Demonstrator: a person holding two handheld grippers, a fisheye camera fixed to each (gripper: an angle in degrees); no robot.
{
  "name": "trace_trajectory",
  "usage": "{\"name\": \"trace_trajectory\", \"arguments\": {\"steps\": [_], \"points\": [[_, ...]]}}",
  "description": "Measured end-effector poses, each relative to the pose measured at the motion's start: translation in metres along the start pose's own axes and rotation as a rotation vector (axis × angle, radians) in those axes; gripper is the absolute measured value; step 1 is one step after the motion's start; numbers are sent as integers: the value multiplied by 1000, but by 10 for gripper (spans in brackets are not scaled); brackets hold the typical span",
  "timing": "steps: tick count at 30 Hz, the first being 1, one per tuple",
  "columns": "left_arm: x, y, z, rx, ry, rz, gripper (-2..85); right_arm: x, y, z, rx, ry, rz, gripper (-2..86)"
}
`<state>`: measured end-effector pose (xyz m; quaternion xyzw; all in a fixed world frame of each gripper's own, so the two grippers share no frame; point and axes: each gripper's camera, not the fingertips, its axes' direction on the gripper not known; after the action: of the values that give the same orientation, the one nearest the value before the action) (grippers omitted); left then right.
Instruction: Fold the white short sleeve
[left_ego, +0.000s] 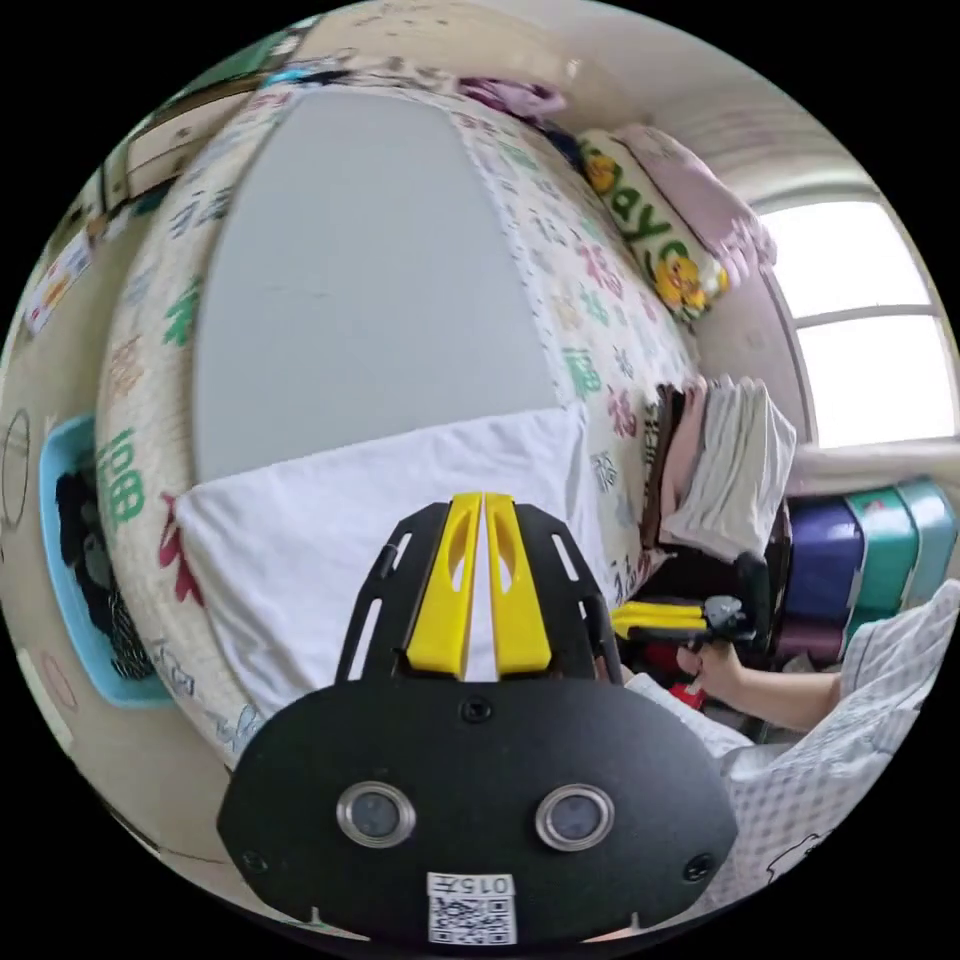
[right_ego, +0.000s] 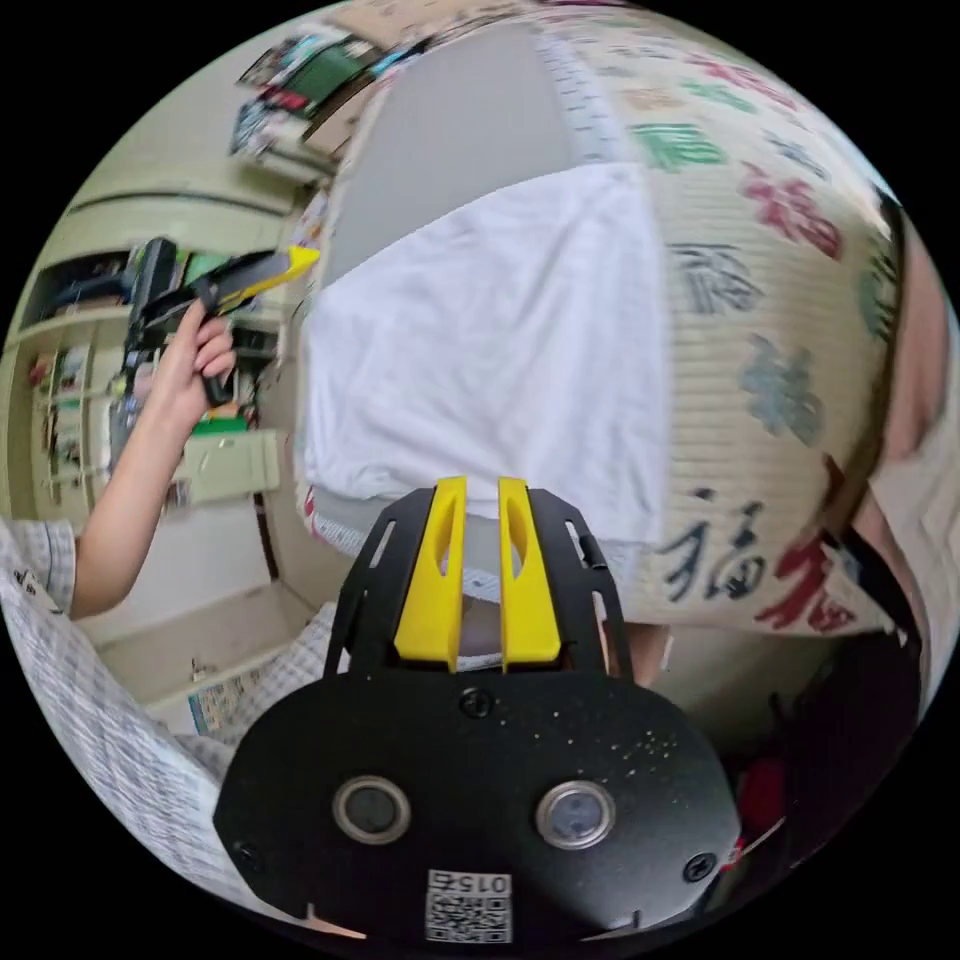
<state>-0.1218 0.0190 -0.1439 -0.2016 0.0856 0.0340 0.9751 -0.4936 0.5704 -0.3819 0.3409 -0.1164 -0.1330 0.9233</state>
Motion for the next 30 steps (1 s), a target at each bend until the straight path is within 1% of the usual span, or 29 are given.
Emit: {"name": "trace_trajectory", "arguments": {"steps": [2, 5, 7, 9, 11, 13, 14, 18, 22, 25, 28, 30], "points": [[40, -37, 28, -38, -20, 94, 26, 67, 23, -12, 43, -24, 144, 70], [87, -98, 77, -75, -36, 142, 37, 120, 44, -2, 40, -75, 214, 80], [108, -131, 104, -112, -28, 153, 40, 138, 53, 10, 18, -93, 215, 89], [133, -164, 143, -211, -111, 176, 53, 152, 60, 22, 4, -127, 212, 94], [148, -180, 168, -266, -160, 204, 58, 167, 68, 36, -12, -187, 211, 103], [159, -189, 189, -319, -238, 237, 53, 176, 74, 45, -18, -201, 210, 107], [165, -193, 202, -370, -308, 251, 47, 183, 78, 48, -14, -192, 217, 107], [183, -204, 218, -403, -364, 309, 17, 207, 91, 51, -17, -205, 252, 76], [195, -213, 225, -417, -342, 326, 2, 226, 104, 44, -19, -190, 209, 23], [206, -224, 218, -355, -271, 313, -1, 240, 115, 22, 29, -182, 202, 5], [217, -239, 200, -249, -176, 297, -1, 256, 126, -10, 84, -185, 212, -1], [222, -251, 184, -184, -95, 288, 0, 260, 130, -31, 118, -143, 200, -2]]}}
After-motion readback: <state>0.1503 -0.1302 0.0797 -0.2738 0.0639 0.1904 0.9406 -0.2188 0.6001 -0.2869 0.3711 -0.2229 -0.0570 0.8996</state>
